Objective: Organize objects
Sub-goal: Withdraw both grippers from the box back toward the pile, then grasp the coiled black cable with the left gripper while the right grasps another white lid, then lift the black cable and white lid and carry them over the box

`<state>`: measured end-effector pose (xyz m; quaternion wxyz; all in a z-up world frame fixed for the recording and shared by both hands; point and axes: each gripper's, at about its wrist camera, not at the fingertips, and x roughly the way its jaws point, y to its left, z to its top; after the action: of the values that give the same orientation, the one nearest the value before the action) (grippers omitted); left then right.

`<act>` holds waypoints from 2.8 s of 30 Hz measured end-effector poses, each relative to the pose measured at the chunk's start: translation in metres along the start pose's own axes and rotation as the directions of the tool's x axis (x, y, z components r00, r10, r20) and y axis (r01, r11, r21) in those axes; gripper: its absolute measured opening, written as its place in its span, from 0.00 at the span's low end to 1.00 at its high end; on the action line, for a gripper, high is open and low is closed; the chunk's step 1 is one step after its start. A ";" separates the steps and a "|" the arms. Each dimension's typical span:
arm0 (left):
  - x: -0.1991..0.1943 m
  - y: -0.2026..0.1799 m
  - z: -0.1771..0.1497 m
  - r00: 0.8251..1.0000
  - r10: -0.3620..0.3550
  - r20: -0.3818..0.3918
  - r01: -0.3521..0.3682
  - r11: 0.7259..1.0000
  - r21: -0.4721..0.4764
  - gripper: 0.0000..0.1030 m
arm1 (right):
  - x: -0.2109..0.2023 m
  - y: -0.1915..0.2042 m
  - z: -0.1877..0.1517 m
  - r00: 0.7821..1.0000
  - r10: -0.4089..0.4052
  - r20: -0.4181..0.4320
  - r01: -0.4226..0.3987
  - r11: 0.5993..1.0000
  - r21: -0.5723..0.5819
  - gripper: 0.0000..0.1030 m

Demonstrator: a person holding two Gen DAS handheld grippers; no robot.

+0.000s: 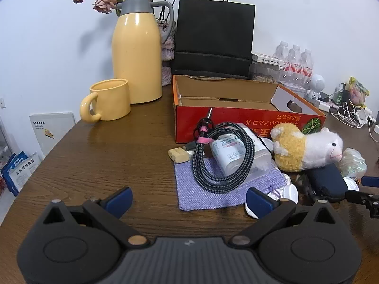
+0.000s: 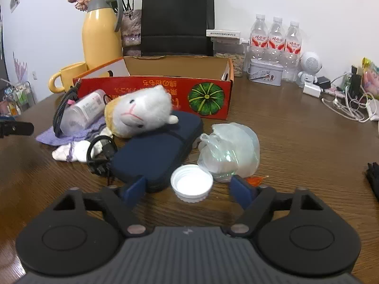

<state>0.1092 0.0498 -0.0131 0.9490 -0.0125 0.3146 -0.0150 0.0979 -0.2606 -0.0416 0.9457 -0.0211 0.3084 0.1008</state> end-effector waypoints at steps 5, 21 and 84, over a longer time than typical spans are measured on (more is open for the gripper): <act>-0.007 -0.001 0.001 1.000 -0.013 0.015 0.013 1.000 -0.003 0.99 | -0.005 -0.006 -0.003 1.000 0.028 0.003 -0.028 1.000 0.002 0.69; 0.002 -0.014 0.008 0.999 -0.036 -0.001 0.036 0.999 -0.017 0.99 | 0.007 -0.014 -0.001 0.998 0.051 -0.028 -0.051 0.999 -0.008 0.49; 0.011 -0.007 -0.017 1.000 -0.004 -0.016 0.006 0.990 0.141 0.70 | -0.006 -0.007 -0.006 0.993 -0.048 0.111 0.039 0.995 0.087 0.39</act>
<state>0.1075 0.0420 -0.0331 0.9450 0.0539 0.3201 -0.0398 0.0914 -0.2691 -0.0430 0.9636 0.0179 0.2579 0.0681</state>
